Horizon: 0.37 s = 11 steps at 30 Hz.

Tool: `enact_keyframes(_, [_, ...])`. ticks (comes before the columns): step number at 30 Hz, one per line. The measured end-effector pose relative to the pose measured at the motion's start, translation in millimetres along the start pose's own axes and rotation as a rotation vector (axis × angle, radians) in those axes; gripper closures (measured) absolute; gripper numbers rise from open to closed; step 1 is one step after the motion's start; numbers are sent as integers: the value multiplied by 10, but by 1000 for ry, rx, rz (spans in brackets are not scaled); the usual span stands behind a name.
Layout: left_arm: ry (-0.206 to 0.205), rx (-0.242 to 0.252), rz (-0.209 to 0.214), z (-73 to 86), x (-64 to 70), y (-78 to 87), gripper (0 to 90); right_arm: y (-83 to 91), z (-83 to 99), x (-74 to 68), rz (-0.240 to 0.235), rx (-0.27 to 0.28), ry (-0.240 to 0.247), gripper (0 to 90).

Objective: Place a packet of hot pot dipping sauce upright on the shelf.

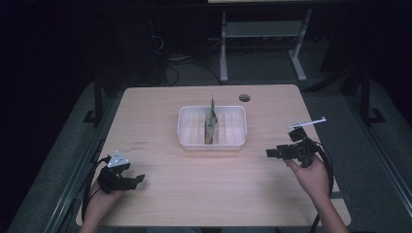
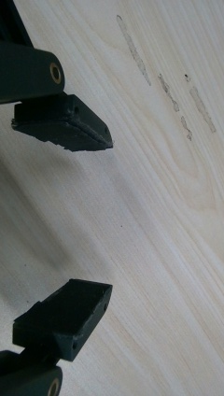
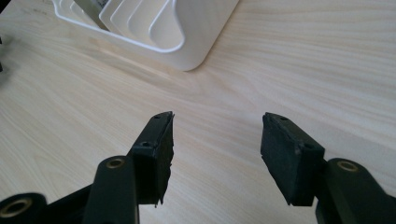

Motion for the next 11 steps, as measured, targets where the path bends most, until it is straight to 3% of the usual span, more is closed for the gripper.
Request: enact_keyframes(11, [-2,0,-1,-2,5,-2,248,-19,293,-7,-12,7,-4,412])
Point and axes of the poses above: each handheld gripper's, and its own axes: y roughly backward along the jaws, z roughly out of its underside, x roughly to its right, the point moved 5 cm from there along -y, roughly forward along the jaws, and after that the axes turned 9 degrees about z, right-handed, at the moved point
